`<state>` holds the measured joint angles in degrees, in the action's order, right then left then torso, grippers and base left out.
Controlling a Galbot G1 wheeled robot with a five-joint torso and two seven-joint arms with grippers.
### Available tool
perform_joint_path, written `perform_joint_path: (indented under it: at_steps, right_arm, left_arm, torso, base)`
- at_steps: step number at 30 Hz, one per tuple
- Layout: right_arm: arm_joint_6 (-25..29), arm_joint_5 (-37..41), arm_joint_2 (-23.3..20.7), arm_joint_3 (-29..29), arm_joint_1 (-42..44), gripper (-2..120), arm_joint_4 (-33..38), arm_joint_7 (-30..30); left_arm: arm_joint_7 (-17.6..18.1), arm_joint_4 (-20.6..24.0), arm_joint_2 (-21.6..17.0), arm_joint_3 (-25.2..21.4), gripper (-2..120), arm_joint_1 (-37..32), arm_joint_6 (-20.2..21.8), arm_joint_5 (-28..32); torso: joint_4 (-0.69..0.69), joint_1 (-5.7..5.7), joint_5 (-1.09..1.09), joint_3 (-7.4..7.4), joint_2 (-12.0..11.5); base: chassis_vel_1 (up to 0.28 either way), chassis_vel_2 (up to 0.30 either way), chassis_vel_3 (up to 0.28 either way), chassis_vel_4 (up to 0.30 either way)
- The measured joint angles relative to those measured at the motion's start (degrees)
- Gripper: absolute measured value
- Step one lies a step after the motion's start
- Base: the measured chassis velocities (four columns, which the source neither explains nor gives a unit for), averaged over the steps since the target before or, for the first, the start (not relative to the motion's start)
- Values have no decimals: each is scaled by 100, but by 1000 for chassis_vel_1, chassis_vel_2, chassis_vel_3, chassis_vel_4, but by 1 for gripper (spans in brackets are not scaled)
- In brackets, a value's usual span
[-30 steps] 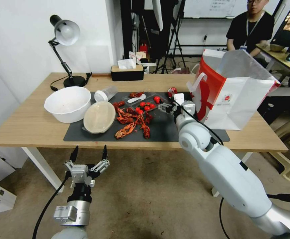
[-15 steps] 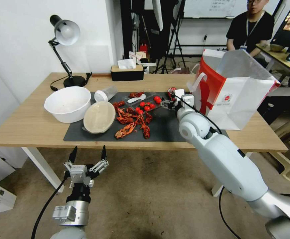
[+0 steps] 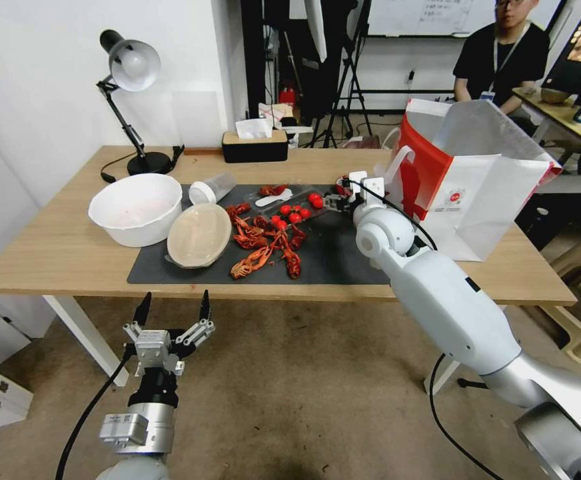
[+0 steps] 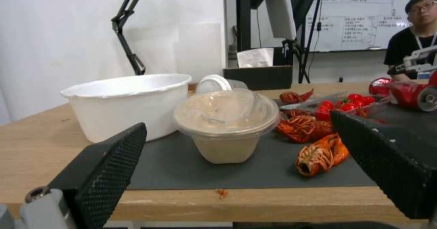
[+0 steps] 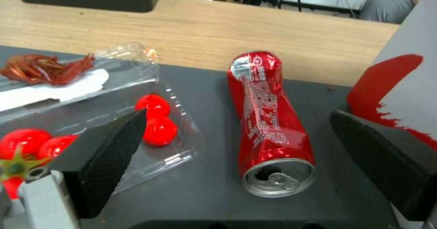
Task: Pick up the trash from the table and place it into the takeout bag.
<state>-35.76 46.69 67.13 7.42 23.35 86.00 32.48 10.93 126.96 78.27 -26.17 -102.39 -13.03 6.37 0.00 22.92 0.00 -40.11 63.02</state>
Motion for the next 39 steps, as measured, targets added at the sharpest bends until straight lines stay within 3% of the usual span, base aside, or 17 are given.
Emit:
perform_joint_path:
  at_steps: [14, 39]
  right_arm:
    - [-190, 57, 63, 37, -200, 100, -357, -90]
    - [-475, 186, 217, -48, -565, 100, -1098, -192]
  left_arm:
    - [-262, 49, -103, -101, 100, -50, -23, 85]
    - [-271, 27, -91, -87, 100, -61, -67, 80]
  torso:
    - [0, -1, 0, 0, 0]
    - [0, -1, 0, 0, 0]
  base:
    - [0, 0, 0, 0]
    - [0, 0, 0, 0]
